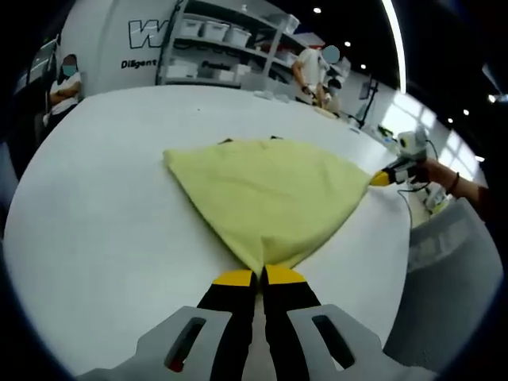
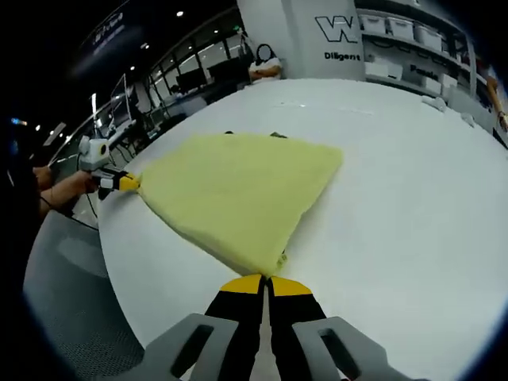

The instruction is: Fold the garment on the visible template until the final outline fits inside the template.

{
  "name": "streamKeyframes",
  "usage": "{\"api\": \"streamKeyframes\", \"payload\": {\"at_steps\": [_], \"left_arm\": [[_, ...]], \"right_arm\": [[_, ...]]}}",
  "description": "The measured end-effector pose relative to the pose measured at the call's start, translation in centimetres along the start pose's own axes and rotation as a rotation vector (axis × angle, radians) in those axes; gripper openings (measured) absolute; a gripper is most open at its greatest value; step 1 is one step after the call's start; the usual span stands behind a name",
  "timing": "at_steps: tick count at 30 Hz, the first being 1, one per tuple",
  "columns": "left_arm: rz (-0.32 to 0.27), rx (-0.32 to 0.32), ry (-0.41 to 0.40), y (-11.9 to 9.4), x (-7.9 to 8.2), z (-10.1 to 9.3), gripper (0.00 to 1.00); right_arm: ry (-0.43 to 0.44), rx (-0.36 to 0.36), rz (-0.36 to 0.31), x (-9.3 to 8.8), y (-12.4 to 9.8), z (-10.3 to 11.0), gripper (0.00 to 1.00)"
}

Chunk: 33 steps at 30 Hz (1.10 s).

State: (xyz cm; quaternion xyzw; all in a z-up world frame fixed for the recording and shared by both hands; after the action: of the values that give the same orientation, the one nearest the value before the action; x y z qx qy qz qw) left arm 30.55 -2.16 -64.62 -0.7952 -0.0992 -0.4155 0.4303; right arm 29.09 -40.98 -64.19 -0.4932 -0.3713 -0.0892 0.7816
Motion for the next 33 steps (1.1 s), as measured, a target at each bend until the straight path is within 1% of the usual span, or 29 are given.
{"api": "streamKeyframes", "payload": {"at_steps": [4, 6, 7, 8, 9, 10, 11, 12, 14, 16, 17, 18, 19, 22, 24, 28, 30, 32, 33], "left_arm": [[-0.002, 0.013, -0.021, -0.1, 0.0, 0.1, 0.01], [-0.015, 0.044, -0.036, -0.4, 0.2, 0.4, 0.04], [-0.019, 0.055, -0.043, -0.6, 0.2, 0.6, 0.09], [-0.045, 0.094, -0.071, -0.9, 0.5, 0.9, 0.14], [-0.052, 0.096, -0.072, -1.1, 0.6, 0.9, 0.19], [-0.060, 0.100, -0.080, -1.4, 0.8, 0.8, 0.26], [-0.065, 0.099, -0.081, -1.6, 0.9, 0.6, 0.29], [-0.067, 0.100, -0.081, -1.9, 1.1, 0.5, 0.31], [-0.072, 0.113, -0.077, -2.5, 1.5, 0.2, 0.34], [-0.081, 0.127, -0.072, -2.9, 1.8, 0.1, 0.39], [-0.091, 0.136, -0.074, -3.3, 2.1, -0.1, 0.43], [-0.095, 0.141, -0.077, -3.6, 2.3, -0.3, 0.49], [-0.100, 0.149, -0.080, -4.0, 2.5, -0.6, 0.54], [-0.116, 0.172, -0.061, -4.8, 3.0, -1.3, 0.67], [-0.115, 0.184, -0.061, -5.3, 3.2, -1.9, 0.75], [-0.118, 0.198, -0.038, -6.2, 3.5, -3.5, 0.86], [-0.127, 0.201, -0.036, -6.7, 3.6, -4.2, 0.91], [-0.146, 0.197, -0.037, -7.0, 3.7, -5.1, 0.96], [-0.143, 0.195, -0.036, -7.2, 3.7, -5.5, 0.99]], "right_arm": [[0.033, -0.013, -0.015, -0.1, 0.1, 0.1, 0.00], [0.055, -0.020, -0.026, 0.0, 0.1, 0.2, 0.00], [0.053, -0.021, -0.027, 0.0, 0.0, 0.2, 0.00], [0.054, -0.029, -0.028, 0.1, -0.2, 0.2, 0.00], [0.056, -0.036, -0.031, 0.1, -0.3, 0.4, 0.00], [0.076, -0.059, -0.044, 0.4, -0.5, 0.4, 0.00], [0.078, -0.063, -0.060, 0.7, -0.7, 0.5, 0.00], [0.089, -0.062, -0.094, 1.3, -1.0, 0.8, 0.03], [0.133, -0.063, -0.133, 2.0, -1.3, 1.3, 0.14], [0.137, -0.066, -0.151, 2.6, -1.8, 1.8, 0.26], [0.135, -0.073, -0.158, 2.8, -1.9, 2.2, 0.31], [0.122, -0.080, -0.161, 3.1, -2.2, 2.7, 0.36], [0.107, -0.096, -0.163, 3.4, -2.5, 3.2, 0.45], [0.085, -0.109, -0.167, 4.0, -3.3, 4.4, 0.62], [0.080, -0.110, -0.176, 4.4, -4.0, 5.2, 0.68], [0.080, -0.113, -0.195, 4.7, -5.2, 6.6, 0.80], [0.084, -0.117, -0.196, 4.6, -5.8, 7.3, 0.87], [0.096, -0.119, -0.190, 4.1, -6.4, 8.0, 0.92], [0.099, -0.120, -0.190, 4.0, -6.6, 8.3, 0.94]]}}
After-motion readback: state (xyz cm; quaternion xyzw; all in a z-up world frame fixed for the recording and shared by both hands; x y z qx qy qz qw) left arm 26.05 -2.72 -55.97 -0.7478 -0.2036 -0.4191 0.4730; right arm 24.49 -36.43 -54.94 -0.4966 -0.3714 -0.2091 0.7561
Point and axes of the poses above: the point that each gripper's makers call its tool centre point, and the gripper's own axes: y roughly forward along the fingers, z roughly to its left, x roughly out of its top, the point moved 4 cm from there along -y, roughly backward along the fingers
